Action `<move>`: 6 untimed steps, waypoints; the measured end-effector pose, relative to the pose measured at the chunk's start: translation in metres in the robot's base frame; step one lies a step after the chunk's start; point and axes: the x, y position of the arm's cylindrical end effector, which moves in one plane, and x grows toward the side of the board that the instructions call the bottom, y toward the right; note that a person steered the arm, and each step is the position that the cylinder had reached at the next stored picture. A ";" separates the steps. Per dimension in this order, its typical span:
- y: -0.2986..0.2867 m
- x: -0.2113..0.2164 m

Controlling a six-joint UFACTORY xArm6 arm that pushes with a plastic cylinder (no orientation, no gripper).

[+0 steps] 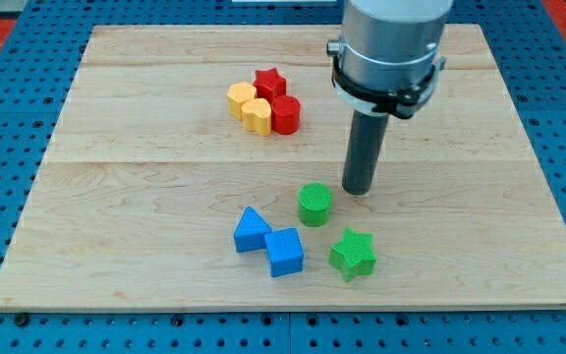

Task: Push the green circle close to the blue cube

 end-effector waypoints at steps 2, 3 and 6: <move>-0.037 0.025; -0.037 0.024; -0.101 -0.002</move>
